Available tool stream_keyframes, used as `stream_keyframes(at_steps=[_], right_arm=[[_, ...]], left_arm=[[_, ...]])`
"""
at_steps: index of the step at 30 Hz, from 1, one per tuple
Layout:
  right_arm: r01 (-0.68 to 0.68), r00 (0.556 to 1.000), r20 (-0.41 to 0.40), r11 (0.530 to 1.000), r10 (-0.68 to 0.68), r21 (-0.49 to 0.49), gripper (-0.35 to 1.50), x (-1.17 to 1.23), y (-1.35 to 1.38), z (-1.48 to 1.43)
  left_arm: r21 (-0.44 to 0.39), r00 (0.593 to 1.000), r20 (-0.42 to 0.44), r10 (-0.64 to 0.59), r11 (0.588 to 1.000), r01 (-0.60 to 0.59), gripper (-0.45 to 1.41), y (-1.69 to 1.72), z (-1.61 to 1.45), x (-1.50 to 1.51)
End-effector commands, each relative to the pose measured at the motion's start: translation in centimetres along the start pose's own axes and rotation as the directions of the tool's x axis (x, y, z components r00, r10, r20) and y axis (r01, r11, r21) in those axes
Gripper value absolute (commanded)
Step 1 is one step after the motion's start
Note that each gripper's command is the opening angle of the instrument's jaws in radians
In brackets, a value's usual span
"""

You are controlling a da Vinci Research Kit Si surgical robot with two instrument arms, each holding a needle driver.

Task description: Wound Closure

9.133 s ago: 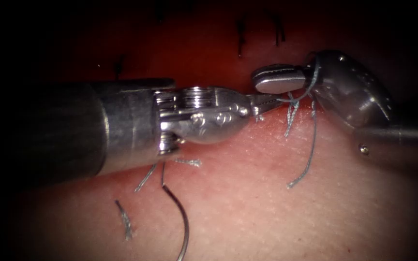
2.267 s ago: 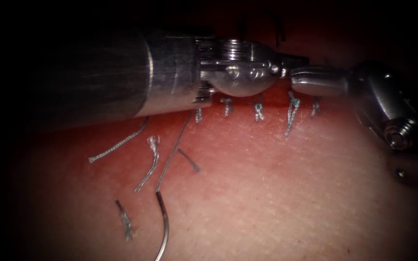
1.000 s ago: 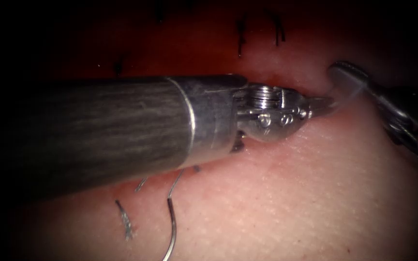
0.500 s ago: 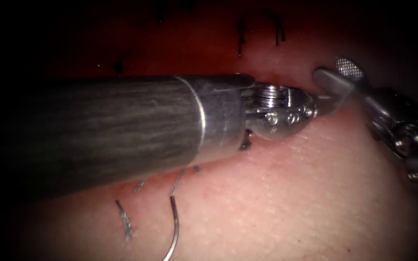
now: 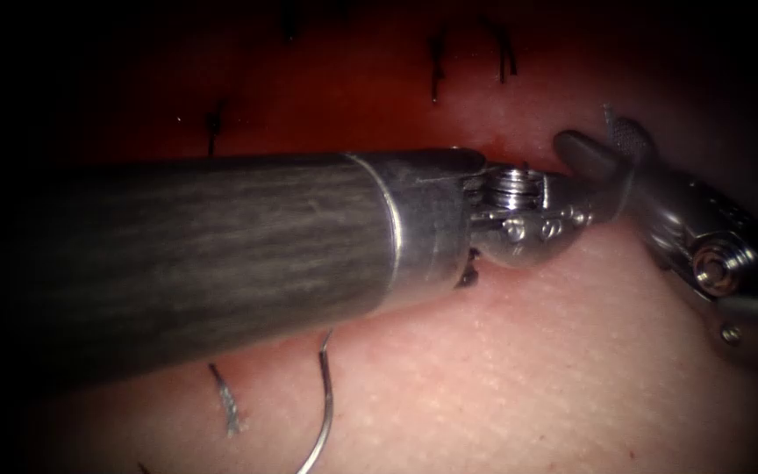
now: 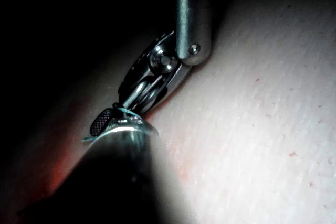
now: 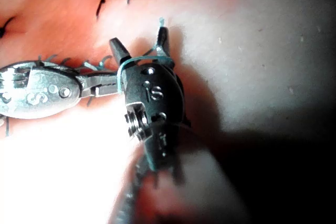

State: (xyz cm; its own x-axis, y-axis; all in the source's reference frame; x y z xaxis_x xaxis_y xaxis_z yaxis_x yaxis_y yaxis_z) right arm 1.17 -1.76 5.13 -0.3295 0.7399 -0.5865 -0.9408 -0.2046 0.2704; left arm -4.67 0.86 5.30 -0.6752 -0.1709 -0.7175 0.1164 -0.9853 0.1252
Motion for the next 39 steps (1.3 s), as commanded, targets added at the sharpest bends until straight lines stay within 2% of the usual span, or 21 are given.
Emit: stream_keyframes(at_steps=[1,4,11,16,20,21,22,23,24,25,31,36,39], right_arm=[[0.005,1.0,0.004,1.0,-0.005,-0.003,1.2,-0.06,-0.05,0.08],[0.016,1.0,0.011,1.0,-0.015,-0.019,1.23,-0.09,-0.03,0.17],[0.046,0.998,0.05,0.999,-0.045,-0.026,1.16,-0.15,-0.06,0.28],[0.061,0.995,0.083,0.998,-0.061,0.002,0.88,-0.24,-0.06,0.37],[0.06,0.995,0.085,0.998,-0.06,-0.004,0.81,-0.21,-0.06,0.41],[0.06,0.995,0.086,0.998,-0.059,-0.006,0.69,-0.2,-0.06,0.41],[0.059,0.995,0.086,0.998,-0.059,-0.007,0.19,-0.19,-0.06,0.42],[0.059,0.994,0.087,0.998,-0.058,-0.005,-0.13,-0.19,-0.06,0.42],[0.059,0.994,0.087,0.998,-0.058,-0.005,-0.13,-0.19,-0.06,0.42],[0.06,0.994,0.091,0.998,-0.06,-0.004,-0.35,-0.19,-0.07,0.42],[0.007,0.992,0.123,1.0,-0.004,-0.024,-0.35,-0.21,-0.13,0.35],[-0.035,0.997,0.068,0.999,0.034,0.012,-0.35,-0.06,-0.21,0.21],[0.006,1.0,0.004,1.0,-0.006,0.028,-0.35,0.1,-0.23,0.05]], left_arm=[[0.001,1.0,-0.001,0.002,1.0,-0.002,-0.45,-0.05,0.07,0.02],[0.001,1.0,-0.005,0.004,1.0,-0.004,-0.45,-0.05,0.07,0.04],[-0.013,1.0,-0.007,0.013,1.0,-0.013,-0.45,-0.03,0.04,0.09],[-0.015,1.0,-0.013,0.022,1.0,-0.022,-0.45,-0.03,0.01,0.12],[-0.02,1.0,-0.015,0.024,1.0,-0.024,-0.45,-0.02,-0.01,0.12],[-0.02,1.0,-0.016,0.024,0.999,-0.025,-0.45,-0.02,-0.01,0.11],[-0.021,1.0,-0.017,0.025,0.999,-0.026,-0.45,-0.01,-0.02,0.11],[-0.022,0.999,-0.021,0.026,0.999,-0.026,-0.45,-0.01,-0.03,0.11],[-0.022,0.999,-0.021,0.026,0.999,-0.026,-0.45,-0.01,-0.03,0.11],[-0.023,0.999,-0.022,0.027,0.999,-0.027,-0.45,-0.01,-0.04,0.1],[-0.023,0.999,-0.016,0.03,0.999,-0.03,-0.45,0.0,-0.08,0.07],[-0.023,0.999,-0.005,0.035,0.999,-0.035,-0.45,0.01,-0.14,-0.01],[-0.021,0.999,0.009,0.037,0.999,-0.036,-0.45,-0.02,-0.18,-0.09]])
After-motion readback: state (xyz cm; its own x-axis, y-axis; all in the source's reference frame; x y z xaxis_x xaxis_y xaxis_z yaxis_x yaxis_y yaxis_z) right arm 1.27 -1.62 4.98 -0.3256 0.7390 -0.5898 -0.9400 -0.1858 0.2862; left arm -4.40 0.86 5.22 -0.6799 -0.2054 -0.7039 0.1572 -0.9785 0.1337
